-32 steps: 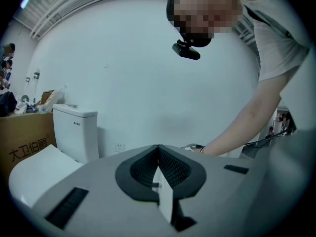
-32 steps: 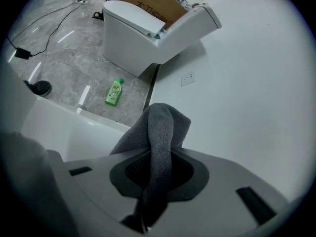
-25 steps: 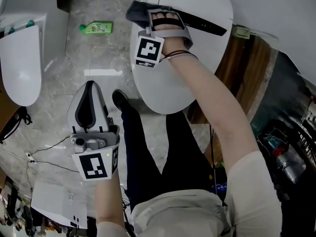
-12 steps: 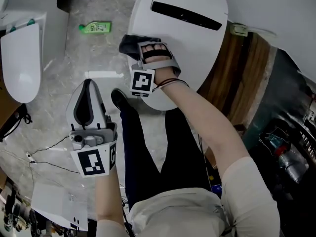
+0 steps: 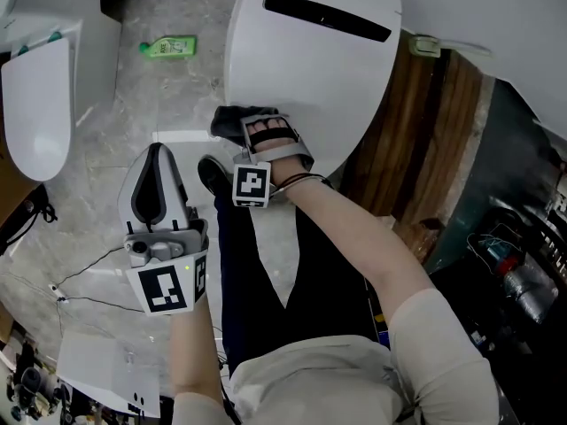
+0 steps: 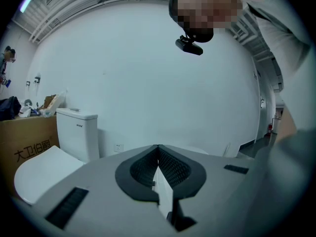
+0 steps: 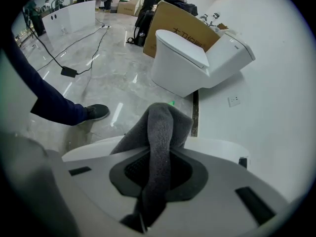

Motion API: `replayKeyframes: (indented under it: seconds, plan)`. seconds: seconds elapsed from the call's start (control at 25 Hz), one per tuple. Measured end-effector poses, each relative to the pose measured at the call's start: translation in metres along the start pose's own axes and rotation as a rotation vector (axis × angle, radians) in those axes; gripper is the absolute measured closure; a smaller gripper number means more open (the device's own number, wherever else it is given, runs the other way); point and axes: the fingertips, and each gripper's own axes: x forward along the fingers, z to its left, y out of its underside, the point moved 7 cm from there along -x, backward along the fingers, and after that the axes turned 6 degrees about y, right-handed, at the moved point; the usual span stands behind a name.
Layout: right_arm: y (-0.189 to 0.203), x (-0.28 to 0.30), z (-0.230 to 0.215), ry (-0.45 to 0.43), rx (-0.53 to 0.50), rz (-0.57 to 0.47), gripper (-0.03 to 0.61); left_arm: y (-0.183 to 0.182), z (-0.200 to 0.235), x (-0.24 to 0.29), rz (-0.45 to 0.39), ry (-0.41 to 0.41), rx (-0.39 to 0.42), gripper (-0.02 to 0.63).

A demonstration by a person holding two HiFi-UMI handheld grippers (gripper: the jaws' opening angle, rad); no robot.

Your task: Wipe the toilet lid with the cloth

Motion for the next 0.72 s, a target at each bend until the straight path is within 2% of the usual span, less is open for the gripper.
replayKeyframes:
  seconds: [0.24, 0.44, 0.6, 0.72]
  plan:
    - [-0.003, -0.015, 0.035, -0.066, 0.007, 0.003, 0.515, -0.001, 0.002, -0.006, -0.007, -0.009, 0.007, 0.598]
    - [-0.004, -0.015, 0.037, -0.088, -0.019, -0.008, 0.515, -0.001, 0.003, -0.009, -0.011, -0.022, 0.013, 0.598]
    - [-0.003, -0.018, 0.035, -0.099, -0.081, -0.025, 0.515, 0.003, 0.006, -0.013, -0.007, -0.043, 0.008, 0.598]
    - [-0.002, -0.025, 0.024, -0.082, -0.002, -0.066, 0.515, 0.005, 0.007, -0.015, -0.002, -0.046, 0.010, 0.598]
